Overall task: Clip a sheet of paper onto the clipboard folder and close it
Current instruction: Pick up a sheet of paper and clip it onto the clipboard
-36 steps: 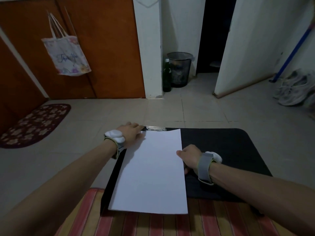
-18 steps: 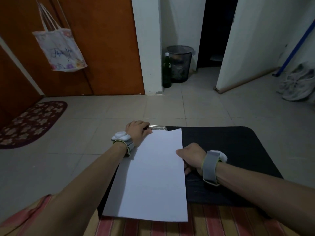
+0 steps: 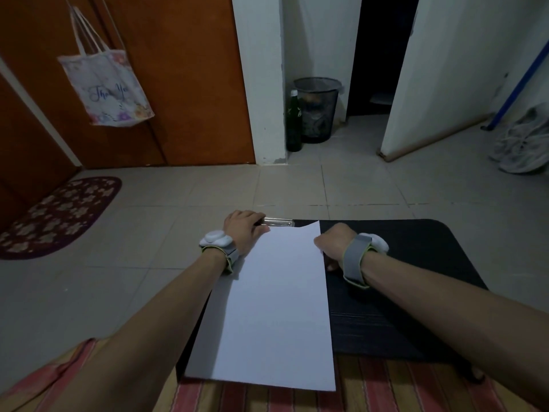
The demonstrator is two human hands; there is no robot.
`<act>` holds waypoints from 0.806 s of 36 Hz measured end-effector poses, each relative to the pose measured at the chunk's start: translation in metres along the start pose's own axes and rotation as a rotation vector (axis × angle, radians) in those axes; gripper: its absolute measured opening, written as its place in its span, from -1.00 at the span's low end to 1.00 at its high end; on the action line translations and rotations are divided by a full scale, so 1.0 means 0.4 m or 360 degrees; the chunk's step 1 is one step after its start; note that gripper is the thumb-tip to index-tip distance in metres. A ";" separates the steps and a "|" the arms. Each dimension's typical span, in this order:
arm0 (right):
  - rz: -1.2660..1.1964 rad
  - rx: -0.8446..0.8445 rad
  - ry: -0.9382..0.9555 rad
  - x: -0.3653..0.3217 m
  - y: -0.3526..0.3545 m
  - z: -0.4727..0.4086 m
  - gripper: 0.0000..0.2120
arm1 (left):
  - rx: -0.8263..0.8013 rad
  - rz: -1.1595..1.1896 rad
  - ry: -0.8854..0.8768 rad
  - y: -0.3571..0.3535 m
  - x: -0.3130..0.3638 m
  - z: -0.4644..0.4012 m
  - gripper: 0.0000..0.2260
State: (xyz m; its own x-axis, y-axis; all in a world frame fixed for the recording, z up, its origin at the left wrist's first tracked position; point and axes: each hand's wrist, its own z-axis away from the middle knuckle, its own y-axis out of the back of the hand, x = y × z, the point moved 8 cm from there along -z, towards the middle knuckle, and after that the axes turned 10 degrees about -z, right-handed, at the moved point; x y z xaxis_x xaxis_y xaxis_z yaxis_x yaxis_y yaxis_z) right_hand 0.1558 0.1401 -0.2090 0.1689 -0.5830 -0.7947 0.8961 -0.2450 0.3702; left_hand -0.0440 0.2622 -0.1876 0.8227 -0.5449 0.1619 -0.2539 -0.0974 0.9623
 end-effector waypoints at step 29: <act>0.0059 -0.0017 -0.0065 0.006 0.007 -0.038 -0.69 | -0.0226 -0.0407 -0.0548 0.035 0.042 -0.056 -0.76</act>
State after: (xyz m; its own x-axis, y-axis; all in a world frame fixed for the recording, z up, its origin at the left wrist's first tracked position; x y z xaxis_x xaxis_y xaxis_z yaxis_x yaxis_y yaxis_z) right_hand 0.1649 0.1495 -0.2173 0.1852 -0.6226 -0.7603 0.8939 -0.2147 0.3935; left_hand -0.0223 0.2703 -0.1663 0.6266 -0.7660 -0.1439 0.0278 -0.1626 0.9863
